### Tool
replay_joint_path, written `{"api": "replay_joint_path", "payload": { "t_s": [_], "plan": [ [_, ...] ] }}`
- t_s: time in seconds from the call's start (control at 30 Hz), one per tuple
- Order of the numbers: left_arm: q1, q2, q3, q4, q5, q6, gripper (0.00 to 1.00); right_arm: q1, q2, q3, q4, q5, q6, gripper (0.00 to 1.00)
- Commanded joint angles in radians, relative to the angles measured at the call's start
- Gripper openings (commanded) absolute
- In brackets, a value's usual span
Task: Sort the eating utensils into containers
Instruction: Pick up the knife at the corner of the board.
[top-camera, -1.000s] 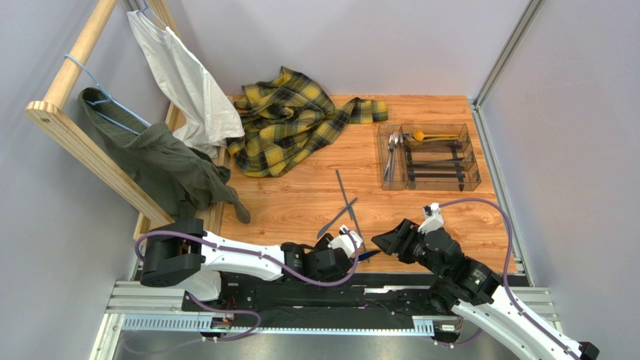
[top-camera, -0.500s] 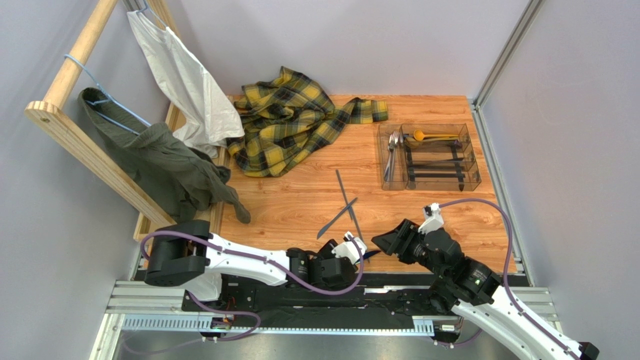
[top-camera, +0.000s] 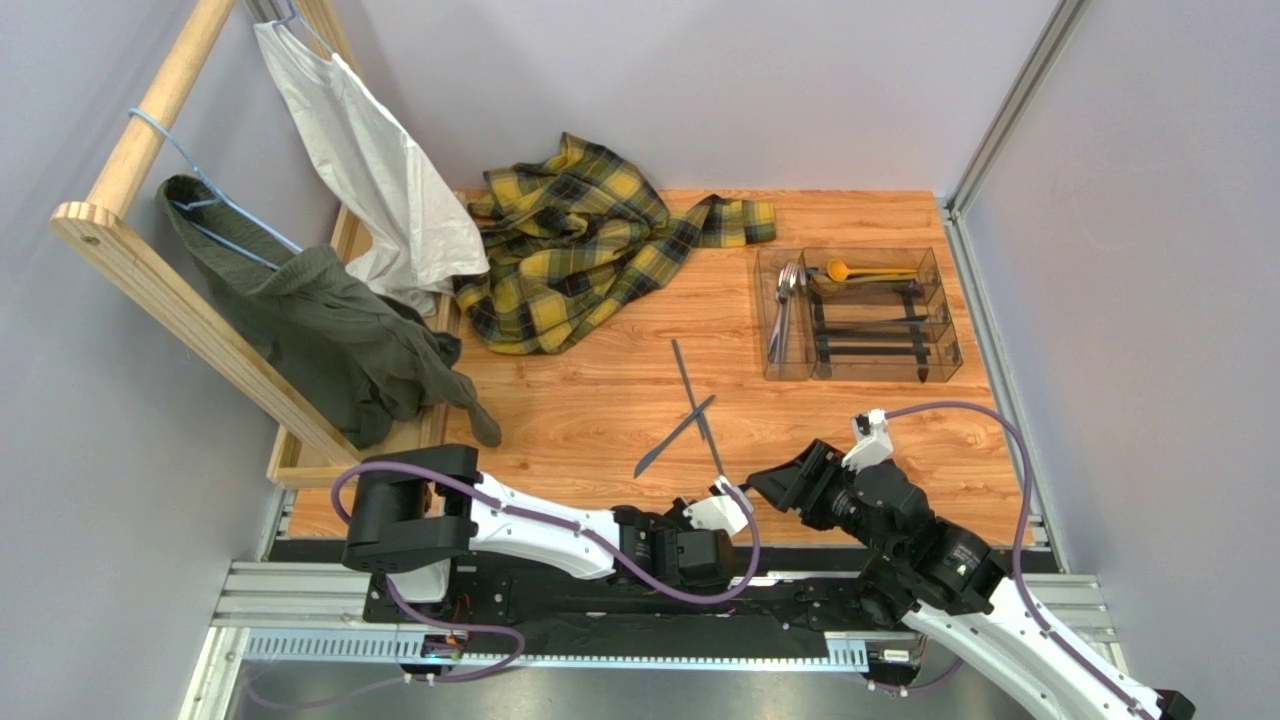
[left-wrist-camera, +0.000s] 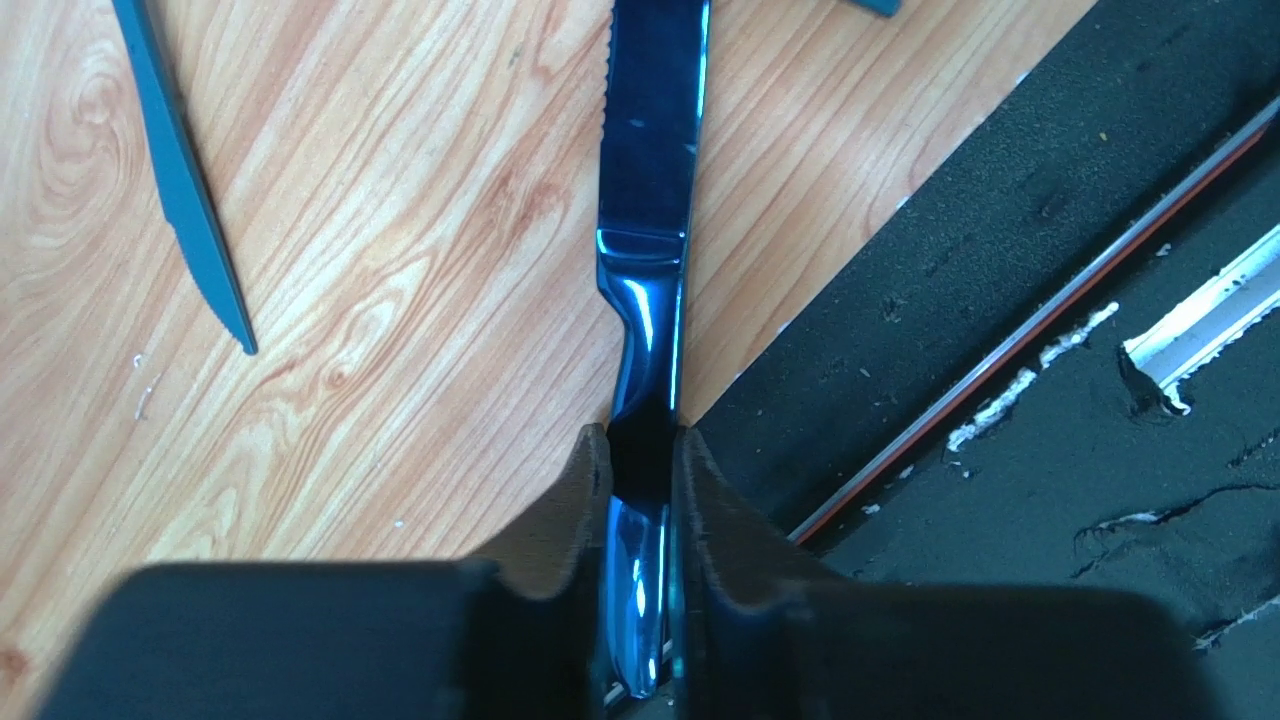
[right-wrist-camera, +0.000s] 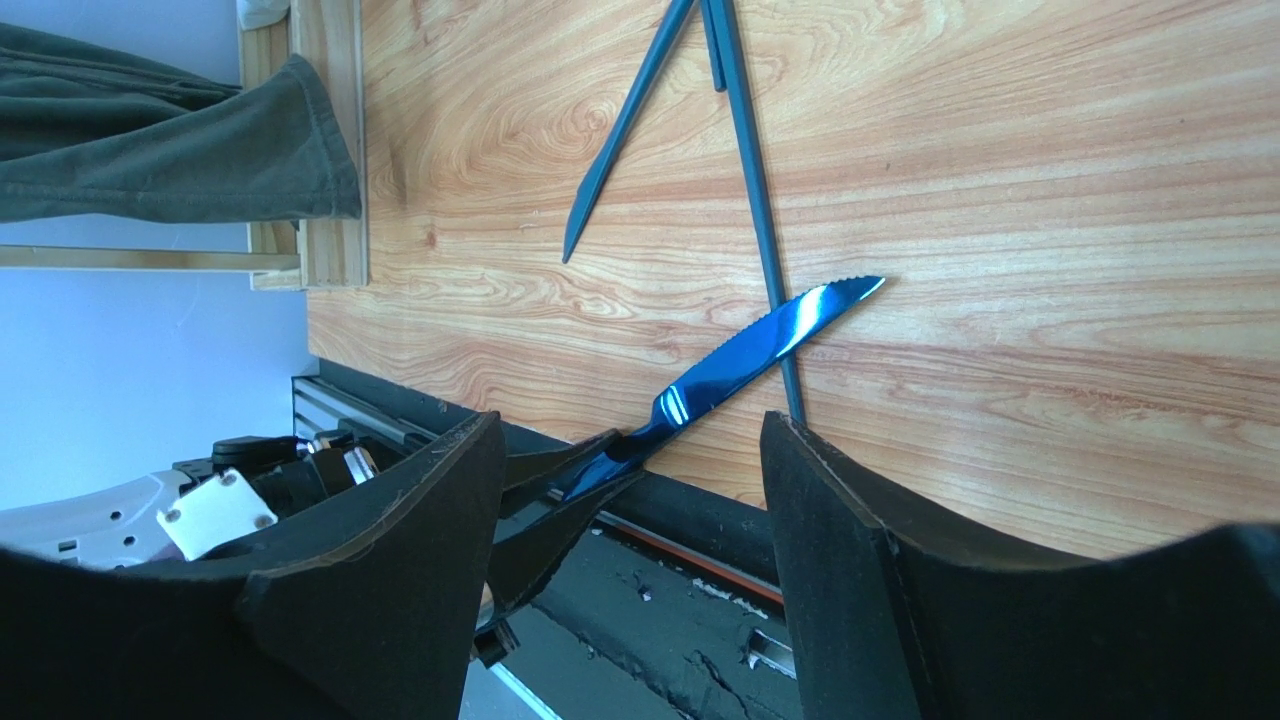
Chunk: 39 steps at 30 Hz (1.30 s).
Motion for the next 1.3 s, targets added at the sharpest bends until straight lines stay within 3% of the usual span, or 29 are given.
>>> {"api": "replay_joint_path", "payload": {
  "t_s": [0.0, 0.03, 0.37, 0.87, 1.07, 1.27],
  "plan": [
    [-0.009, 0.031, 0.022, -0.022, -0.019, -0.032, 0.08, 0.003, -0.014, -0.010, -0.008, 0.022, 0.017, 0.67],
    [-0.009, 0.023, 0.020, -0.028, -0.026, -0.033, 0.00, 0.003, -0.013, -0.011, -0.005, 0.020, 0.017, 0.67],
    [-0.026, -0.107, 0.005, -0.069, -0.085, -0.081, 0.00, 0.003, 0.030, -0.060, 0.055, -0.013, 0.038, 0.70],
    [-0.067, -0.206, 0.032, -0.057, -0.061, -0.047, 0.00, 0.003, 0.049, -0.243, 0.438, -0.116, 0.193, 0.70],
    [-0.104, -0.212, 0.072, -0.101, -0.131, -0.046, 0.00, 0.003, 0.092, -0.240, 0.443, -0.115, 0.221, 0.65],
    [-0.144, -0.132, 0.180, -0.244, -0.254, -0.058, 0.00, 0.003, 0.148, -0.206, 0.412, -0.110, 0.206, 0.61]
  ]
}}
